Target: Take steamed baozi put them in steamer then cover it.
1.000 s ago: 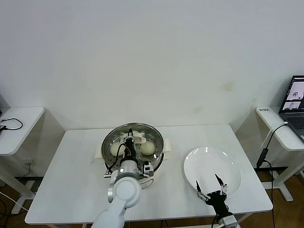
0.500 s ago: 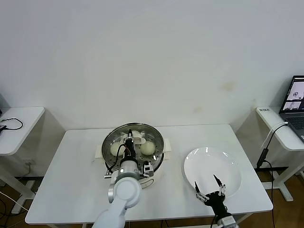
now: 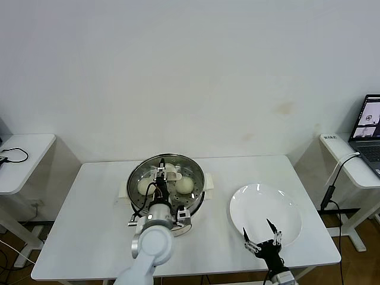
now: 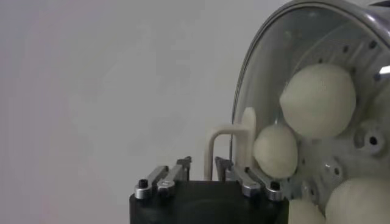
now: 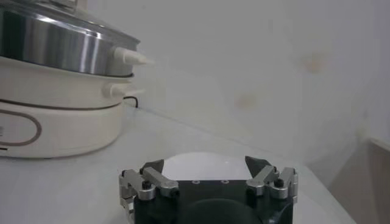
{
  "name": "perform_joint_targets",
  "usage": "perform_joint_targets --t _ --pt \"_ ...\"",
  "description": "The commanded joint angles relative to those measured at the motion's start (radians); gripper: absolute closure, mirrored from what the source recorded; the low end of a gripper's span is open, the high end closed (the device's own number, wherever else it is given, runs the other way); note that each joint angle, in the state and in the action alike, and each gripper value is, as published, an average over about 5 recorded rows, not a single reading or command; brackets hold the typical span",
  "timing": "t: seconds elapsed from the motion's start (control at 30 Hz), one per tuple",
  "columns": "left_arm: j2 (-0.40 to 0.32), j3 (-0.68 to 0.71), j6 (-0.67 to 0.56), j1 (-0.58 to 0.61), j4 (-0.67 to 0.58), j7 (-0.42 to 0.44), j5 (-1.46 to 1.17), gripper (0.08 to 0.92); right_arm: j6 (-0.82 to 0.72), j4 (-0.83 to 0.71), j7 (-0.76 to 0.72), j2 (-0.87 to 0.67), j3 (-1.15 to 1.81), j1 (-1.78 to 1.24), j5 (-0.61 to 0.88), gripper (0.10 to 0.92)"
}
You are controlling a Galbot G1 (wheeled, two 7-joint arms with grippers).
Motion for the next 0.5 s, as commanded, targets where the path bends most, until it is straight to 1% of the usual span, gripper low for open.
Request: perform_joint_targets --t 0.03,0.2,0.3,0.4,0.5 --pt "0.108 -0.022 -0.024 0.127 -0.204 -0.023 -0.075 0.420 0.001 0.004 0.000 0.000 0.003 -0.005 -0.002 0.203" --pt "0.157 -0.066 -0.066 0.231 -0.346 -0.059 -0.165 0.273 0.001 0.006 0.000 0.006 -0.001 -0.012 -0.011 0.202" --pt "0.181 -0.098 -0.099 0.322 -0.420 -0.089 -0.254 0.206 0.003 0.006 0.001 0.011 -0.004 -0.018 -0.016 0.203" --pt "0.199 -0.169 -0.140 0.424 -0.479 -0.163 -0.416 0.181 0.005 0.008 0.001 0.012 -0.005 -0.026 -0.016 0.203" --pt "0.232 -0.319 -0.200 0.524 -0.508 -0.273 -0.714 0.178 0.007 0.018 0.001 0.004 -0.004 -0.034 0.002 0.202"
